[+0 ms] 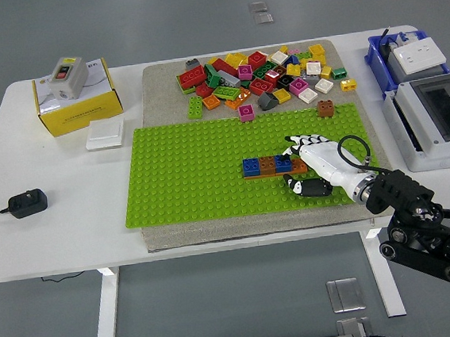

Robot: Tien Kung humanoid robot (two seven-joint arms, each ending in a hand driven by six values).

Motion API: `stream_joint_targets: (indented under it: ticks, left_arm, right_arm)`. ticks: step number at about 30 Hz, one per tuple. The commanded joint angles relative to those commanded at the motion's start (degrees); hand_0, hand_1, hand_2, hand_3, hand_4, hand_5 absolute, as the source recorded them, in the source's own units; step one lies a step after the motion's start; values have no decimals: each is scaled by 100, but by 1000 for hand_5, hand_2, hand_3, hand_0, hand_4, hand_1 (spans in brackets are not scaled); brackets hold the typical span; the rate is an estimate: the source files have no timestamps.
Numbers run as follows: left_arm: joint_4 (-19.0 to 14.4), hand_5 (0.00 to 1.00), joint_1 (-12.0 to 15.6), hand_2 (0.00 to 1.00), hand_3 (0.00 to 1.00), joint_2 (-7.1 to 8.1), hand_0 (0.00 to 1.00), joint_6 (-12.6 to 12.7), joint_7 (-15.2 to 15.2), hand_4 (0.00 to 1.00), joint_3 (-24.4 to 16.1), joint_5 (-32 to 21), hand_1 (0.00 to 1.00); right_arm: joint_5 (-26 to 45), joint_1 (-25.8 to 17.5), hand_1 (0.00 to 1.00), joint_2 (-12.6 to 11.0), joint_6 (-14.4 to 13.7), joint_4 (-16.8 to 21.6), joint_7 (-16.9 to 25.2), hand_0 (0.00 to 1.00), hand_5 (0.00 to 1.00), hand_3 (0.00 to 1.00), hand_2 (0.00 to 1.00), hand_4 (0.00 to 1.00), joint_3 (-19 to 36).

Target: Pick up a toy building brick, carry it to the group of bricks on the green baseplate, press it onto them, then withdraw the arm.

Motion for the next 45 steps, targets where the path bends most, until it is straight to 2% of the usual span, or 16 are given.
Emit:
stream_joint_targets:
  ticks: [23, 29, 36, 41, 45]
  left_arm:
    - [0, 729, 13, 564, 676, -5, 637, 9, -6, 365, 98, -100, 602]
    - [0, 729, 41, 564, 675, 4, 637, 1, 9, 366, 10, -19, 602]
    - [0, 730, 47, 564, 676, -10, 636, -3, 23, 367, 44, -60, 602]
    - [0, 730, 62, 564, 676, -2, 637, -6, 33, 367, -37, 2, 602]
    - [0, 730, 76, 564, 676, 11, 637, -2, 37, 367, -87, 48, 602]
  right_arm:
    - [101, -98, 998, 65, -75, -131, 109, 998, 463, 721, 998, 552, 5]
    - [628, -6, 998, -66, -55, 290, 322, 998, 464, 719, 998, 554, 269]
    - [1144, 59, 998, -182, 71, 579, 534, 998, 464, 719, 998, 556, 607]
    - [1129, -15, 998, -268, 64, 800, 508, 998, 463, 719, 998, 556, 896]
    - [1002, -328, 998, -314, -41, 984, 488, 998, 463, 719, 998, 556, 1377]
